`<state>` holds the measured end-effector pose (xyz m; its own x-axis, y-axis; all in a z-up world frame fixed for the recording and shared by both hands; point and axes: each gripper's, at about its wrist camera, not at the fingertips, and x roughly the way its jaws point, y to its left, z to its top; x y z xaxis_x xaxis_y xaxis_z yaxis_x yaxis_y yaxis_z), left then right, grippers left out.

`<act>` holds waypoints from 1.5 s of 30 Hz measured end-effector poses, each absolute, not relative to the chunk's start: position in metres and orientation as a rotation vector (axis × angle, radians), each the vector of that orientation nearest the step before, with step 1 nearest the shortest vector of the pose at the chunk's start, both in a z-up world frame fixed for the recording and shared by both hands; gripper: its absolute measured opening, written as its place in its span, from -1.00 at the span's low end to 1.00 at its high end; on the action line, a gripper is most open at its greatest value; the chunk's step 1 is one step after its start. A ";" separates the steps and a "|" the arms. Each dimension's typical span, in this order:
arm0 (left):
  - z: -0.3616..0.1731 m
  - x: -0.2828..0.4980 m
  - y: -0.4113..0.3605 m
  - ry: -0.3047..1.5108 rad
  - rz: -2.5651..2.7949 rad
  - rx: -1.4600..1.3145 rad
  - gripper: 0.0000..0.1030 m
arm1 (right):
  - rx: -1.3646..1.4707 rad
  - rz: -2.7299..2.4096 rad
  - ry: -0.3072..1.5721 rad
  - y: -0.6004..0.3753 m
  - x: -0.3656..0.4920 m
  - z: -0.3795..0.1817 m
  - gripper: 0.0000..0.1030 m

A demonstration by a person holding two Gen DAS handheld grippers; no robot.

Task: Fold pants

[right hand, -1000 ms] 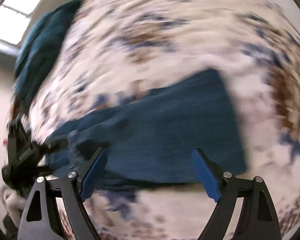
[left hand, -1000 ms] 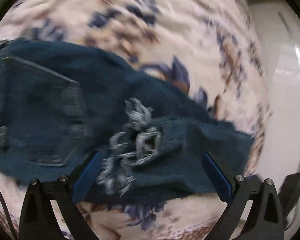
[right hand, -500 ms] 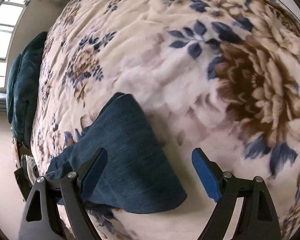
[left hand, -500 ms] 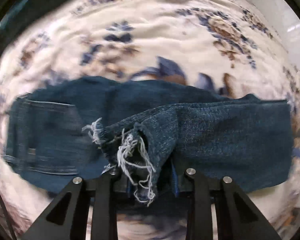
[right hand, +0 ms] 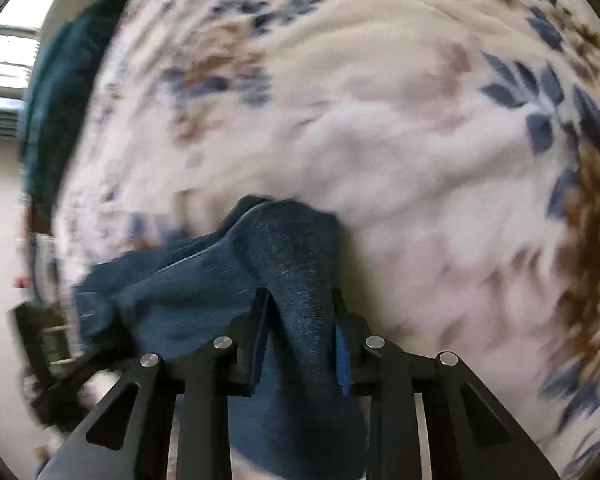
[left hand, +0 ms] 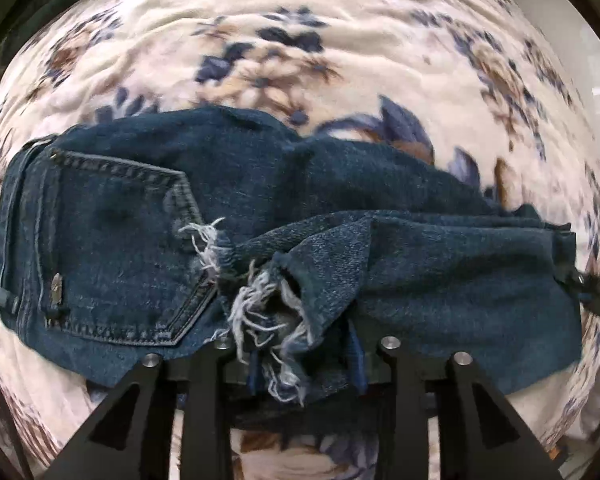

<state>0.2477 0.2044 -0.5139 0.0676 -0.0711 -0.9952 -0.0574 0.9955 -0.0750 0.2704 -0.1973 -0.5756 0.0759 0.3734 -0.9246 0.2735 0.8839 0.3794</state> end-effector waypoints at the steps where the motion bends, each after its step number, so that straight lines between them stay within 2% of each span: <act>1: -0.514 0.248 0.203 1.512 -0.014 -0.089 -0.26 | 0.537 0.074 1.550 -0.198 0.273 -0.583 -0.25; 2: -0.513 0.250 0.204 1.522 -0.008 -0.089 -0.09 | 0.562 0.071 1.585 -0.200 0.276 -0.585 -0.19; 3: -0.511 0.252 0.204 1.540 0.003 -0.104 -0.01 | 0.573 0.065 1.594 -0.201 0.277 -0.578 -0.08; 6: -0.494 0.244 0.220 1.545 -0.013 -0.249 0.10 | 0.505 0.059 1.550 -0.196 0.267 -0.541 0.17; 7: -0.484 0.240 0.223 1.518 -0.027 -0.274 0.28 | 0.486 0.078 1.540 -0.192 0.261 -0.532 0.37; 8: -0.480 0.236 0.223 1.503 -0.029 -0.275 0.43 | 0.467 0.110 1.548 -0.184 0.254 -0.525 0.46; 9: -0.481 0.234 0.223 1.499 -0.023 -0.270 0.45 | 0.441 0.138 1.574 -0.174 0.246 -0.523 0.46; 13: -0.513 0.227 0.226 1.554 0.079 -0.225 0.45 | 0.260 0.075 1.673 -0.143 0.221 -0.547 0.46; 15: -0.523 0.226 0.236 1.583 0.084 -0.265 0.45 | 0.272 0.007 1.723 -0.145 0.215 -0.565 0.47; 18: -0.502 0.219 0.248 1.536 0.047 -0.296 0.45 | 0.342 -0.025 1.743 -0.145 0.217 -0.560 0.50; 21: -0.475 0.202 0.266 1.454 0.062 -0.306 0.45 | 0.285 0.001 1.719 -0.131 0.218 -0.535 0.53; 22: -0.470 0.195 0.276 1.448 0.076 -0.325 0.45 | 0.249 0.000 1.694 -0.124 0.217 -0.524 0.62; 23: -0.465 0.188 0.290 1.442 0.088 -0.366 0.45 | 0.234 -0.002 1.679 -0.119 0.217 -0.518 0.73; 25: -0.460 0.176 0.321 1.407 0.129 -0.467 0.45 | 0.229 -0.008 1.639 -0.103 0.215 -0.505 0.78; 32: -0.500 0.141 0.400 1.223 0.331 -1.059 0.45 | 0.108 -0.071 1.627 -0.036 0.227 -0.508 0.79; 37: -0.526 0.152 0.412 1.183 0.369 -1.178 0.46 | 0.102 -0.035 1.651 0.004 0.235 -0.516 0.79; 40: -0.551 0.153 0.422 1.167 0.379 -1.292 0.57 | 0.106 -0.028 1.655 0.016 0.239 -0.518 0.79; 45: -0.549 0.144 0.432 1.082 0.422 -1.432 0.61 | 0.134 -0.018 1.673 0.023 0.242 -0.524 0.79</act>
<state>0.1443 0.4321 -0.5490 0.4962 -0.3580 -0.7910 -0.7991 0.1678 -0.5773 0.2417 0.0233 -0.5240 -0.1001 0.0777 -0.9919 0.0988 0.9928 0.0678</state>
